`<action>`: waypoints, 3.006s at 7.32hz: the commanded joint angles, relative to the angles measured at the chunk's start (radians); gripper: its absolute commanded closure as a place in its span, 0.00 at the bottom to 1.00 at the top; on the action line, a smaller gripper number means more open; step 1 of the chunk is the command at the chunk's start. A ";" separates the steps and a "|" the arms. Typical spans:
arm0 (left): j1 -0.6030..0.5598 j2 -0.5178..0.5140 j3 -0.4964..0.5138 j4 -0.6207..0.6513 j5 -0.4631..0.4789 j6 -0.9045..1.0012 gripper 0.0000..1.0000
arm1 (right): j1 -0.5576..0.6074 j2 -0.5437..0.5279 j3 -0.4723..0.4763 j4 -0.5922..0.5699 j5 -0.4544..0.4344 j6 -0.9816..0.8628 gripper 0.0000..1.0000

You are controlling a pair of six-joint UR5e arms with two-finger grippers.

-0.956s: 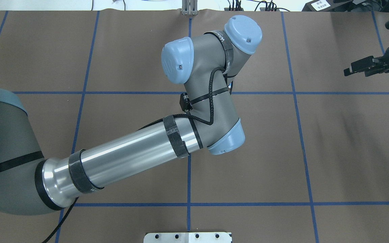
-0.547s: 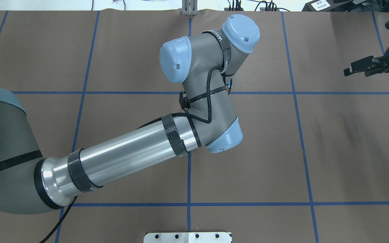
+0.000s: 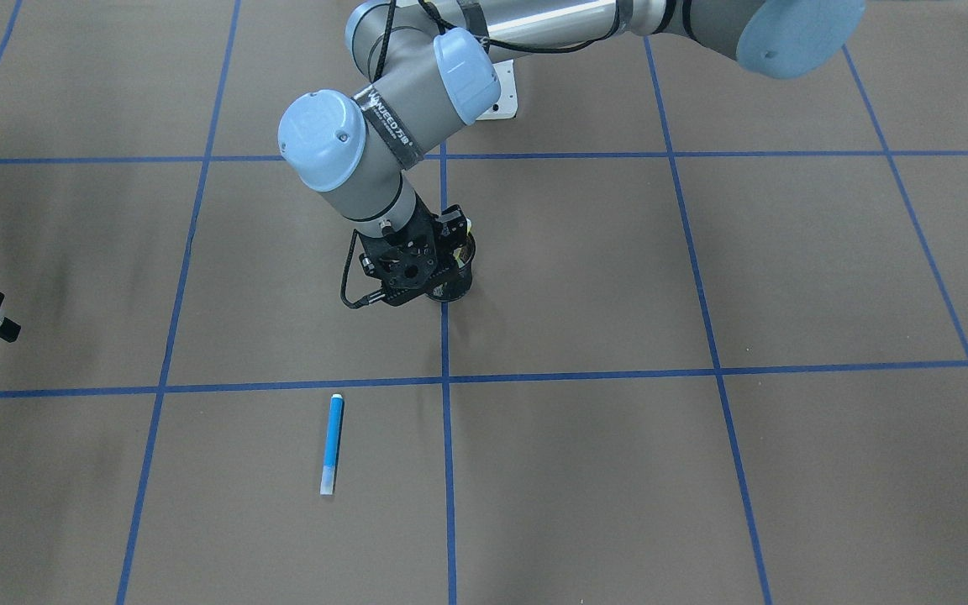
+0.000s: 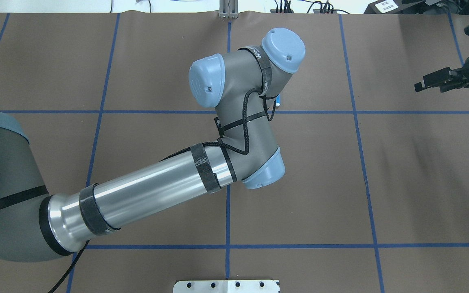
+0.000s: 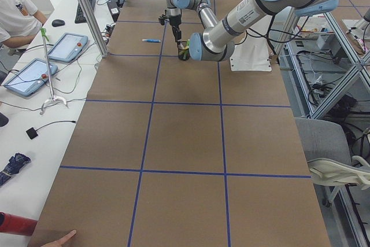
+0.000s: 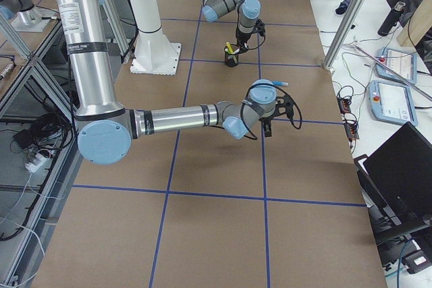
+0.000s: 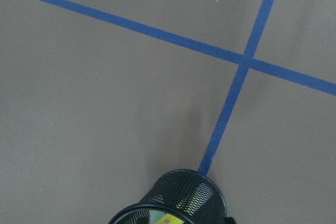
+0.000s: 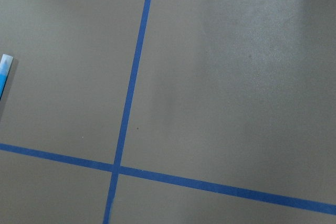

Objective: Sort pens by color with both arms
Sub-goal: 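Lower the left gripper into the cup and grasp the red marker, then carry the red marker beside the blue marker, release, and withdraw left arm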

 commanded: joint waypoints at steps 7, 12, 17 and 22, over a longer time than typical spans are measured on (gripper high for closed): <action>-0.054 0.000 -0.223 0.087 0.001 -0.003 1.00 | 0.000 0.003 0.001 0.002 0.000 0.002 0.00; -0.084 0.124 -0.393 -0.135 0.365 -0.001 1.00 | 0.000 0.004 0.013 0.012 -0.017 0.002 0.00; -0.042 0.109 0.074 -0.788 0.824 -0.098 1.00 | 0.000 0.016 0.015 0.015 -0.031 0.005 0.00; 0.017 0.095 0.247 -0.971 0.938 -0.141 1.00 | 0.000 0.004 0.036 0.017 -0.046 0.006 0.00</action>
